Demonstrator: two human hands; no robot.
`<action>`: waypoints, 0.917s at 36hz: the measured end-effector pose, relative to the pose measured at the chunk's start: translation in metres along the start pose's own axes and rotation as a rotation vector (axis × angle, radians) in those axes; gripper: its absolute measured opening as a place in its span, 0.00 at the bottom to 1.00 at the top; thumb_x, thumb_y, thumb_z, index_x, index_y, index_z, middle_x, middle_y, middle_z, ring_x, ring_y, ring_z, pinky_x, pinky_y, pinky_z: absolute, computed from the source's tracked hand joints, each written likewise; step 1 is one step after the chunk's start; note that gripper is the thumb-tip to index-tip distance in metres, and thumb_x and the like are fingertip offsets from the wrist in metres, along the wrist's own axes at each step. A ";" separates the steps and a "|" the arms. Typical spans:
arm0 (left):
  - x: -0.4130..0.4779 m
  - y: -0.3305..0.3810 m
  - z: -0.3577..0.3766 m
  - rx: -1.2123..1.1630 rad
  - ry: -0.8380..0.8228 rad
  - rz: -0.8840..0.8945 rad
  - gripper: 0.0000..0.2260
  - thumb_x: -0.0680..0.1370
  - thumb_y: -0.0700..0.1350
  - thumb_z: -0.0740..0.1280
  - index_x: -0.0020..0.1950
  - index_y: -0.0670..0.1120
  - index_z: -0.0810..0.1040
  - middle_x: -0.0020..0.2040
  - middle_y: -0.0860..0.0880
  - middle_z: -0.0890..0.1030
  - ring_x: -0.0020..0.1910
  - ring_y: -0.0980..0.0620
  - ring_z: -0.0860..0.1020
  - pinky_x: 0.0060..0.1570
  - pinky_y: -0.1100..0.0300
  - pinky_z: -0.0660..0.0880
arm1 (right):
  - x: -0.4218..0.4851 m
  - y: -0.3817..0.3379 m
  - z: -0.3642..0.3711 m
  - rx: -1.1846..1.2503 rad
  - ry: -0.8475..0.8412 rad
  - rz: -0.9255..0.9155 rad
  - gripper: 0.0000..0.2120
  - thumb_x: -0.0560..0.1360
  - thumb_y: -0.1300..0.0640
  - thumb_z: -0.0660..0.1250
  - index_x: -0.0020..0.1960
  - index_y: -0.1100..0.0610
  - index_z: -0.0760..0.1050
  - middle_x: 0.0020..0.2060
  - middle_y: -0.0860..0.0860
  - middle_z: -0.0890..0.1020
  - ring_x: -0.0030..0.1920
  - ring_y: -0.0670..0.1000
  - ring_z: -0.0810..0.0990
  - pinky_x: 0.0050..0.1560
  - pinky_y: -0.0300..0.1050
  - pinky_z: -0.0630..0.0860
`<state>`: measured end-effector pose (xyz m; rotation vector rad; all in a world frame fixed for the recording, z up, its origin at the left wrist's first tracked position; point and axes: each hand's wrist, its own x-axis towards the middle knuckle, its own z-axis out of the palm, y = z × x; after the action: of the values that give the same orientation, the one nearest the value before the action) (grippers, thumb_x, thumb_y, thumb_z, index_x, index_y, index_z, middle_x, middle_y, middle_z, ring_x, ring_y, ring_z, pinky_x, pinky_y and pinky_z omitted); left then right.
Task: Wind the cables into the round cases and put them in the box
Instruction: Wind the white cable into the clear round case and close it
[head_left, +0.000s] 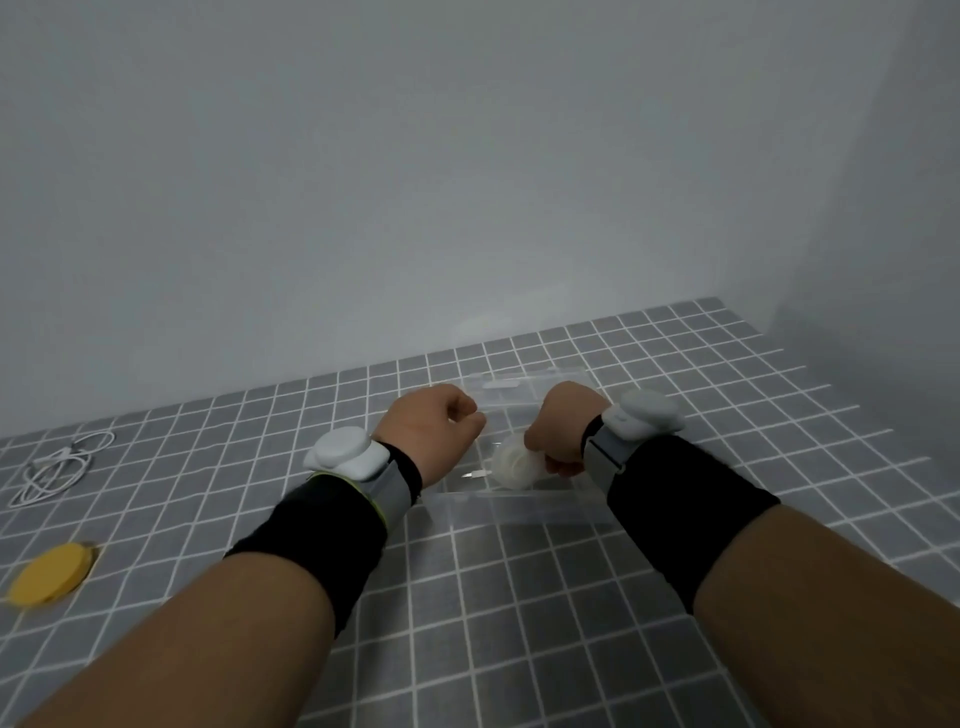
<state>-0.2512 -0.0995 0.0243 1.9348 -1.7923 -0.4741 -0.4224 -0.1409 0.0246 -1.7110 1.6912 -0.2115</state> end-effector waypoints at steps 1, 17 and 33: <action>0.000 -0.001 0.000 -0.008 0.004 0.002 0.09 0.78 0.53 0.68 0.53 0.51 0.82 0.52 0.54 0.83 0.55 0.53 0.79 0.58 0.59 0.73 | 0.000 0.001 0.001 -0.048 0.026 -0.022 0.14 0.76 0.60 0.66 0.32 0.58 0.72 0.31 0.54 0.80 0.33 0.56 0.79 0.36 0.46 0.80; -0.015 -0.022 -0.007 -0.129 0.065 -0.152 0.17 0.79 0.53 0.65 0.65 0.48 0.77 0.64 0.50 0.79 0.63 0.49 0.76 0.64 0.57 0.70 | -0.029 0.007 -0.017 -0.298 0.433 -0.109 0.11 0.76 0.58 0.59 0.53 0.56 0.78 0.51 0.54 0.82 0.49 0.58 0.79 0.45 0.44 0.72; -0.025 -0.020 0.000 -0.404 0.091 -0.350 0.23 0.70 0.59 0.66 0.59 0.48 0.78 0.54 0.45 0.82 0.50 0.42 0.83 0.56 0.46 0.80 | -0.035 0.027 0.005 -0.015 0.439 0.085 0.16 0.79 0.55 0.59 0.65 0.61 0.67 0.59 0.60 0.79 0.56 0.62 0.78 0.47 0.46 0.68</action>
<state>-0.2366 -0.0742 0.0116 1.9373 -1.1888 -0.7834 -0.4459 -0.1036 0.0178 -1.6841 2.0774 -0.5701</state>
